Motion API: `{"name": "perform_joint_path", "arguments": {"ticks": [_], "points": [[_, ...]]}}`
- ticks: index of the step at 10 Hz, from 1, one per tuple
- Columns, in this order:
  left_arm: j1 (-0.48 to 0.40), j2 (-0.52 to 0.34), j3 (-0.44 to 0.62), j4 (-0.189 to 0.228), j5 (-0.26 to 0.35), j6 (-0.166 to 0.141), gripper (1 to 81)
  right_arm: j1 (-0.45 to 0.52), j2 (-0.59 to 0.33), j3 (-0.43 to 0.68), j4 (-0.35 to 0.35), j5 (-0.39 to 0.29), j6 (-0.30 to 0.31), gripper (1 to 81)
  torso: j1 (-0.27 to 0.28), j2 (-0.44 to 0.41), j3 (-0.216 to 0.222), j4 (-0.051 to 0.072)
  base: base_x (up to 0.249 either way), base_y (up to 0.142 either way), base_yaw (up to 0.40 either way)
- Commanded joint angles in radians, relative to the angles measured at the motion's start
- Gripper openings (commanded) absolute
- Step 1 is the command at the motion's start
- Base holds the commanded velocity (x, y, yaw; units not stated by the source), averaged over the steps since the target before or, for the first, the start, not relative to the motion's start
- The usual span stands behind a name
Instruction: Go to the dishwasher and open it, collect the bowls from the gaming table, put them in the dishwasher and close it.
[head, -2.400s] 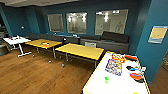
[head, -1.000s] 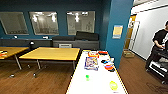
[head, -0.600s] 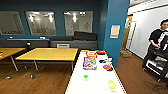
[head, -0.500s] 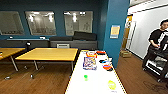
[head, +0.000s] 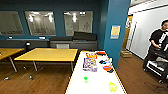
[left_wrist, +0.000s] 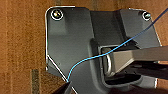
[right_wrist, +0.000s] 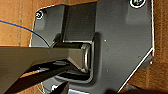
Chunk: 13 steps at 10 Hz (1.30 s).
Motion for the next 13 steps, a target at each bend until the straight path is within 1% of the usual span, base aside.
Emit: {"name": "perform_joint_path", "arguments": {"ticks": [1, 7, 10, 11, 12, 13], "points": [[-0.055, -0.004, -0.002, 0.001, 0.040, 0.001, 81.1, 0.062, -0.005, 0.004, 0.000, -0.046, -0.001, 81.1, 0.000, 0.000, 0.000, 0.000, 0.128, 0.000, 0.000], [-0.055, -0.004, -0.002, 0.003, 0.040, 0.001, 81.1, 0.059, -0.006, 0.005, 0.014, -0.046, 0.000, 81.1, 0.000, 0.000, 0.000, 0.000, 0.125, 0.000, 0.000], [-0.055, -0.002, 0.000, 0.000, 0.040, -0.002, 81.1, 0.062, -0.023, 0.019, 0.017, -0.045, 0.013, 81.1, 0.002, 0.001, 0.000, 0.000, 0.000, 0.000, 0.000], [-0.055, -0.004, -0.003, -0.005, 0.039, -0.010, 81.1, 0.064, -0.041, 0.039, 0.019, -0.042, 0.017, 81.1, 0.001, 0.001, 0.000, 0.000, 0.000, 0.000, 0.000], [-0.055, -0.005, -0.003, -0.028, 0.039, -0.012, 81.1, 0.059, -0.072, 0.079, 0.034, -0.022, 0.040, 81.1, 0.001, 0.001, 0.000, 0.000, 0.000, 0.000, 0.000], [-0.055, -0.007, -0.003, -0.049, 0.039, -0.012, 81.1, 0.058, -0.136, 0.159, 0.065, 0.007, 0.077, 81.1, 0.000, 0.001, 0.000, 0.000, 0.000, 0.000, 0.000]]}}
